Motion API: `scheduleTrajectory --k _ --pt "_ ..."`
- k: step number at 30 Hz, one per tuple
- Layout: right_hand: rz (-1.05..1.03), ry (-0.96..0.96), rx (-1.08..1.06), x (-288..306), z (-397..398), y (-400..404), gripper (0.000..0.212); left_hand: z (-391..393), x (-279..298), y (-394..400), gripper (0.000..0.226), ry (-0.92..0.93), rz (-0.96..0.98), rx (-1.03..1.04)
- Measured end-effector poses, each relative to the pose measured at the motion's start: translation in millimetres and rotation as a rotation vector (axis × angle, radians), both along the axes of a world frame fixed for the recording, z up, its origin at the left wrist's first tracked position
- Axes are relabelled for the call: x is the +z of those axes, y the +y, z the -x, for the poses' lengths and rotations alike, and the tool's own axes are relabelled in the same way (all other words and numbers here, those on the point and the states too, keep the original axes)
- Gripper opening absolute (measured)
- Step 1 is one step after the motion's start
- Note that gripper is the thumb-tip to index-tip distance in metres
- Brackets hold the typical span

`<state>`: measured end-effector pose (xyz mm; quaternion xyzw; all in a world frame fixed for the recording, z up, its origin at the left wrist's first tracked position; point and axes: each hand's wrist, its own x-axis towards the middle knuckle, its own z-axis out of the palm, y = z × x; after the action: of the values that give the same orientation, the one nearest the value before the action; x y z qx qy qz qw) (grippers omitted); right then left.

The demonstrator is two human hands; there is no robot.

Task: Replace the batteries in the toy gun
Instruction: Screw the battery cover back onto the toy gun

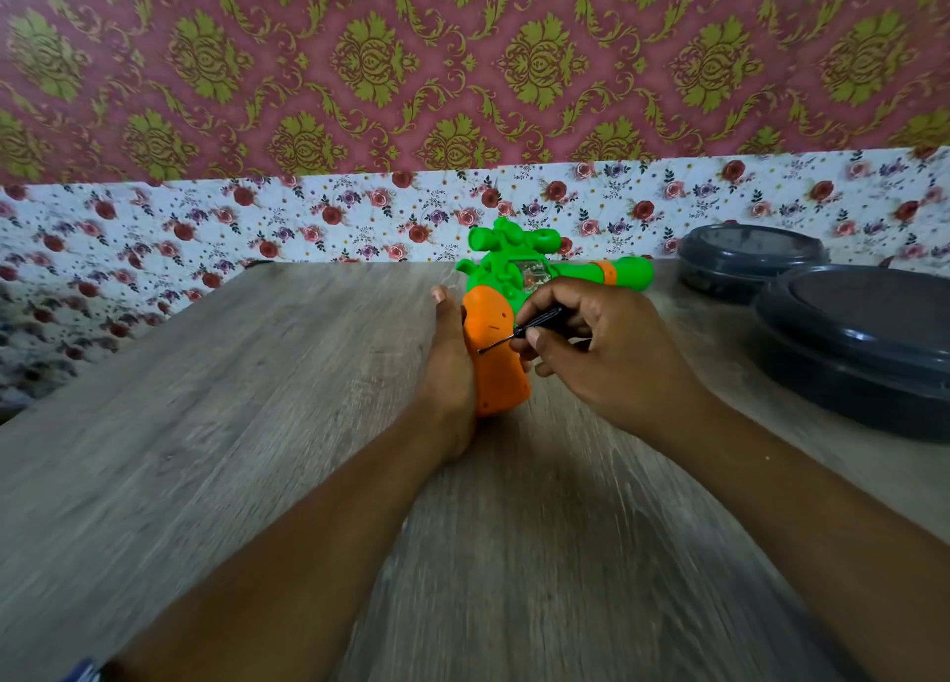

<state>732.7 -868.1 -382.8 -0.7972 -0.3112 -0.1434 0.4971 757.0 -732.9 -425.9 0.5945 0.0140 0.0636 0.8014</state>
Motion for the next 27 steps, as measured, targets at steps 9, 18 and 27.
scheduleTrajectory --k 9,18,27 --pt "0.155 -0.205 -0.016 1.1 0.3 -2.4 0.013 4.5 3.0 -1.2 0.079 0.020 0.023 -0.049" --pt "0.327 -0.401 -0.014 4.1 1.3 -3.5 0.018 -0.9 -1.0 0.0 0.079 -0.004 -0.028 -0.044" --pt "0.494 -0.505 -0.170 4.3 4.6 -4.5 0.033 5.3 -0.6 -5.2 0.069 -0.066 -0.076 -0.028"
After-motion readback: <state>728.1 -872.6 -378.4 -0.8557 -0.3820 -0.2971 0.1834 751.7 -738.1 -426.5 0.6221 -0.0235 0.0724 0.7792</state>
